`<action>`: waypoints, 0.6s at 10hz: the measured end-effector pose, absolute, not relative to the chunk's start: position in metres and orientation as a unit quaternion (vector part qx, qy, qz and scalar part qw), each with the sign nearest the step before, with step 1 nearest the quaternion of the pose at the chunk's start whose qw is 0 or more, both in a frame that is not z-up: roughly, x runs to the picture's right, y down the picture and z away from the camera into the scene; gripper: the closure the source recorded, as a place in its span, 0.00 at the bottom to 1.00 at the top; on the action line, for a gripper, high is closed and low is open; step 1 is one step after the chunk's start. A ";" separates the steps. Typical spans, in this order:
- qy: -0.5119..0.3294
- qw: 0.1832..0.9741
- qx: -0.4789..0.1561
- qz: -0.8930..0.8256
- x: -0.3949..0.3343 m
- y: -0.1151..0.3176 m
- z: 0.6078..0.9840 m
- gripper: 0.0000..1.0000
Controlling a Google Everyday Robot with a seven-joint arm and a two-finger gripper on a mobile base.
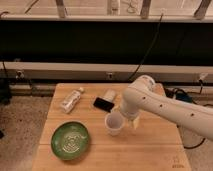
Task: Place the ceramic cup in the ceramic bowl
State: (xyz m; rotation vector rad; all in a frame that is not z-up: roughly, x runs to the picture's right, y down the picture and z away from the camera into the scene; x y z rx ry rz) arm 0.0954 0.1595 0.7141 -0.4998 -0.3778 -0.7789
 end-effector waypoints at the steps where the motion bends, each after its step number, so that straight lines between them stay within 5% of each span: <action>1: -0.183 0.876 -0.240 -0.377 0.094 0.162 0.711 0.20; 6: -0.176 0.871 -0.260 -0.377 0.101 0.183 0.718 0.20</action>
